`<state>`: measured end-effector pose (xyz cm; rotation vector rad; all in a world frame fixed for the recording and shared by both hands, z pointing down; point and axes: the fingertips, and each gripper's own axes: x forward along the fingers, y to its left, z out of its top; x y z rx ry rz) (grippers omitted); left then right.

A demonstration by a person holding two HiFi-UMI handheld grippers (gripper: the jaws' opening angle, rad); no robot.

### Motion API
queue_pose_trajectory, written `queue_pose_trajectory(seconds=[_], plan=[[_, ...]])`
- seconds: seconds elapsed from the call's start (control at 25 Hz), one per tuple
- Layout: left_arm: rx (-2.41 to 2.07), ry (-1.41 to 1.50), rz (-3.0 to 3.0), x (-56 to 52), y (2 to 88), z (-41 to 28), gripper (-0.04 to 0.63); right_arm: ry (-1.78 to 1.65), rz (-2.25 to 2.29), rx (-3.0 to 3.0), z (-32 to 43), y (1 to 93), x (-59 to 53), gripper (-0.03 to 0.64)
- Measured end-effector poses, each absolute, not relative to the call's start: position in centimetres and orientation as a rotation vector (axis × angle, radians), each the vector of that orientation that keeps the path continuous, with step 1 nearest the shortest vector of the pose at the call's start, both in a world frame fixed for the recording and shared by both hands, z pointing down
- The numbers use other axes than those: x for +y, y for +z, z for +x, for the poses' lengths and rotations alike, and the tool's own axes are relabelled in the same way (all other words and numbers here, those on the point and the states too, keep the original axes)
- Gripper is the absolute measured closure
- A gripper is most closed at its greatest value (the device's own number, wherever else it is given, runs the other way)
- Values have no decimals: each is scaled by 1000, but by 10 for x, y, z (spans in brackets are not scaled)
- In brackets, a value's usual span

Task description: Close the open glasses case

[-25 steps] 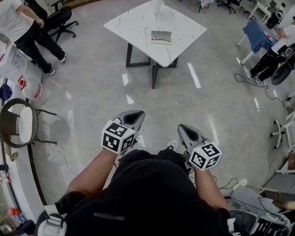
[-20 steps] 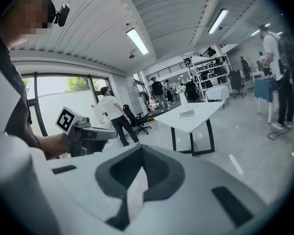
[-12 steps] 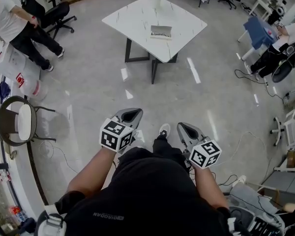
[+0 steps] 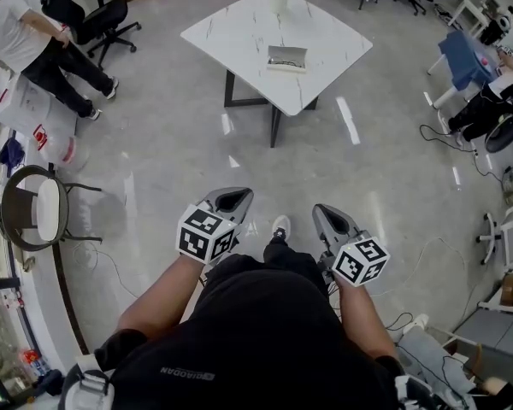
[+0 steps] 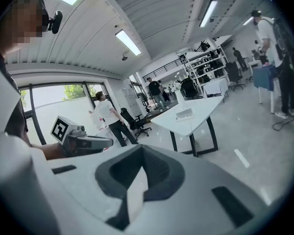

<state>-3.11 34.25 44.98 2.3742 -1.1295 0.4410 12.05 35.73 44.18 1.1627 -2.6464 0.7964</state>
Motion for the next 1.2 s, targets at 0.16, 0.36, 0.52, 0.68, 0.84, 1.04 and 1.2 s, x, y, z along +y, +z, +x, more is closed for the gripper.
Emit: queue_pose_trajectory(seconds=[0.16, 0.36, 0.52, 0.68, 0.84, 1.04, 1.2], plan=[[-1172, 483, 2418, 305, 440, -25, 592, 744, 1139, -2674, 123, 432, 314, 618], [-1203, 440, 2400, 256, 427, -18, 592, 718, 1105, -2693, 130, 426, 261, 618], [-1237, 433, 2377, 226, 419, -10, 592, 699, 1052, -2714, 134, 417, 228, 618], [-1283, 457, 2379, 203, 417, -1, 592, 670, 1006, -2735, 142, 414, 200, 618], [-1277, 456, 2315, 187, 429, 11, 592, 684, 965, -2746, 151, 420, 179, 618], [-1263, 464, 2300, 177, 439, 36, 592, 685, 892, -2755, 156, 428, 168, 618], [-1275, 474, 2293, 166, 439, 42, 592, 677, 872, -2754, 163, 429, 157, 617]])
